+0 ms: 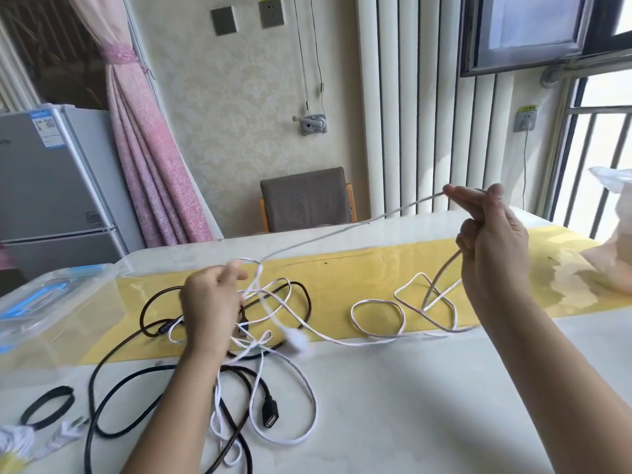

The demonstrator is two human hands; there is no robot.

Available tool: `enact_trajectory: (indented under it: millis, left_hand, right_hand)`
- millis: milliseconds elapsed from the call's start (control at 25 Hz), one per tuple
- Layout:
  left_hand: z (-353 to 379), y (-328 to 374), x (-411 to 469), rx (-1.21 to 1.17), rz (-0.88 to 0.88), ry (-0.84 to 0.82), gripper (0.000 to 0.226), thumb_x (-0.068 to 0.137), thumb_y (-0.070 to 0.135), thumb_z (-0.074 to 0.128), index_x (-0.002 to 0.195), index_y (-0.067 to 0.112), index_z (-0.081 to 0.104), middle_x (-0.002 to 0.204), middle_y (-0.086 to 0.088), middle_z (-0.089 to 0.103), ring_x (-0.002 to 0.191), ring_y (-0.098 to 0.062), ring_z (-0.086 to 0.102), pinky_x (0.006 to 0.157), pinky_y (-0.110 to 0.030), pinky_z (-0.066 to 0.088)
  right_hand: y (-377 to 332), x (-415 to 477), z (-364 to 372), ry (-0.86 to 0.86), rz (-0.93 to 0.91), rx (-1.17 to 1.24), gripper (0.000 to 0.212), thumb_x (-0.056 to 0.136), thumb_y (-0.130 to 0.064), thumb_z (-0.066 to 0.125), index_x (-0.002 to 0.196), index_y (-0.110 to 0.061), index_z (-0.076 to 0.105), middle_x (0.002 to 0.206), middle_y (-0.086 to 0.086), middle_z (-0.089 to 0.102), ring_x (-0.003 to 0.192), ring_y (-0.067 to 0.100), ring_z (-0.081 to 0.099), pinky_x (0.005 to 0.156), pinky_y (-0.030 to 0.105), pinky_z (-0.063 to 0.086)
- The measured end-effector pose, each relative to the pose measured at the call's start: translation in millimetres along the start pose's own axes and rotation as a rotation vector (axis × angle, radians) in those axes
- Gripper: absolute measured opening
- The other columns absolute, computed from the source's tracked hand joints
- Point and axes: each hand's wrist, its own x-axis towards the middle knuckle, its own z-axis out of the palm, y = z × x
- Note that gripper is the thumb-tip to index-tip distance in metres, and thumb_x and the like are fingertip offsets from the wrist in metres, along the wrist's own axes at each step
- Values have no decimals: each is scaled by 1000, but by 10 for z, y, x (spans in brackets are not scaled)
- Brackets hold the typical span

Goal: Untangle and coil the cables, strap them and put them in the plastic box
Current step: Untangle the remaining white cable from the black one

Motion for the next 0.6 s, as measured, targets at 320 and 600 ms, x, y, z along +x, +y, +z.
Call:
enact_trajectory:
  millis: [320, 600]
  left_hand:
    - [26, 21, -38, -396, -37, -238, 31, 101, 24, 43, 83, 20, 68, 37, 9, 34, 35, -3, 31, 46, -19, 33]
    - [282, 190, -423, -421, 32, -618, 32, 100, 29, 42, 77, 14, 60, 39, 1, 43, 37, -11, 38, 39, -17, 28]
  right_hand:
    - [243, 65, -128, -43, -180, -1203, 51, 82, 1, 31, 131, 8, 46, 139, 30, 39, 124, 44, 36, 106, 39, 25]
    - [566, -691, 390, -1053, -395, -1198, 60, 89, -61, 35, 127, -16, 48, 108, 1, 64, 114, 19, 54, 118, 35, 15]
